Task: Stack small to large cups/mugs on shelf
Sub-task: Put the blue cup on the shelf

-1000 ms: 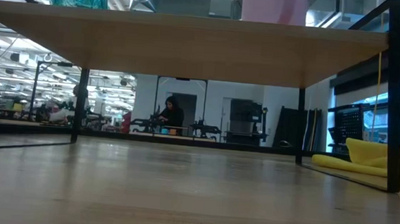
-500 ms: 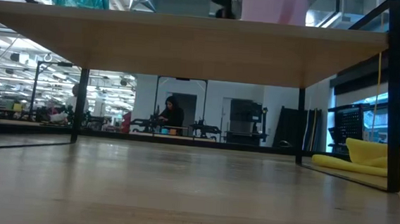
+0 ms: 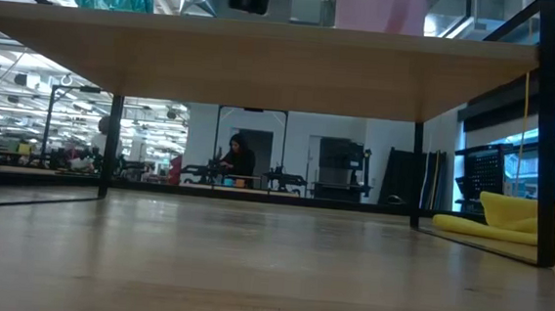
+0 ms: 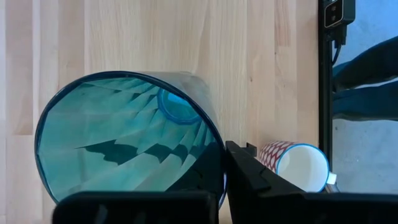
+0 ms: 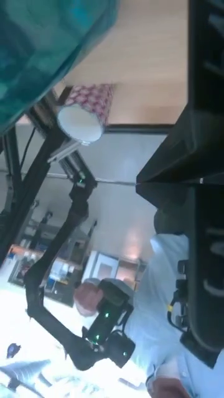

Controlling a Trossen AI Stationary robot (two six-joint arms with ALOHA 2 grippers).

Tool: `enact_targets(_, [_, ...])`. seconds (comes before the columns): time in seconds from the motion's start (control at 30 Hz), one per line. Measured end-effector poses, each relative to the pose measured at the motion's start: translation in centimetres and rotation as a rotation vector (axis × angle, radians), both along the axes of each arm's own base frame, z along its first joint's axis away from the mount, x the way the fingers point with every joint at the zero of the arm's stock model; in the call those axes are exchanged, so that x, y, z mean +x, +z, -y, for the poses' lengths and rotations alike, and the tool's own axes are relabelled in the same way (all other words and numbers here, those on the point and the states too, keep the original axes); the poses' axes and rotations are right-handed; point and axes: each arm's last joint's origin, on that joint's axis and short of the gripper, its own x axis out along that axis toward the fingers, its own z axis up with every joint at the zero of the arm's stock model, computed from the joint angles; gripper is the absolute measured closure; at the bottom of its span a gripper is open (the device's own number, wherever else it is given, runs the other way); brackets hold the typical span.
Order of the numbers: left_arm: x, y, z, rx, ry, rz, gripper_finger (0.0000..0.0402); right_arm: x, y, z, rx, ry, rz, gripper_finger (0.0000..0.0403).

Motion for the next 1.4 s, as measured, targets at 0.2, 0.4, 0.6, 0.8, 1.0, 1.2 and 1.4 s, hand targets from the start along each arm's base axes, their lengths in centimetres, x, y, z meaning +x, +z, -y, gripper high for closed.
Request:
enact_targets(0.2, [0.0, 0.0, 0.0, 0.011, 0.011, 0.005, 0.0395, 1.0, -1.4, -1.1, 0.023, 0.01, -0.01, 0.0398])
enact_targets(0.4, [0.0, 0.0, -0.1, 0.012, 0.017, 0.006, 0.0397, 1.6, -2.5, -1.1, -0.002, -0.027, -0.008, 0.0395])
enact_targets(0.6, [0.0, 0.0, -0.1, 0.006, 0.033, 0.005, 0.0394, 1.8, -2.5, -0.8, -0.047, -0.093, 0.018, 0.0394])
enact_targets(0.8, [0.0, 0.0, -0.1, 0.006, 0.033, 0.005, 0.0396, 1.8, -2.6, -0.6, -0.078, -0.133, 0.022, 0.0394])
enact_targets(1.0, [0.0, 0.0, -0.1, 0.007, 0.033, 0.005, 0.0391, 1.9, -2.7, -0.4, -0.116, -0.192, 0.026, 0.0393])
enact_targets(1.2, [0.2, 0.1, 0.0, 0.001, 0.032, 0.02, 0.0389, 1.9, -2.9, -0.5, -0.149, -0.215, 0.03, 0.0393])
enact_targets(1.4, [0.3, 0.1, 0.1, -0.006, 0.032, 0.037, 0.0389, 2.7, -5.1, -1.3, -0.15, -0.19, -0.023, 0.0393])
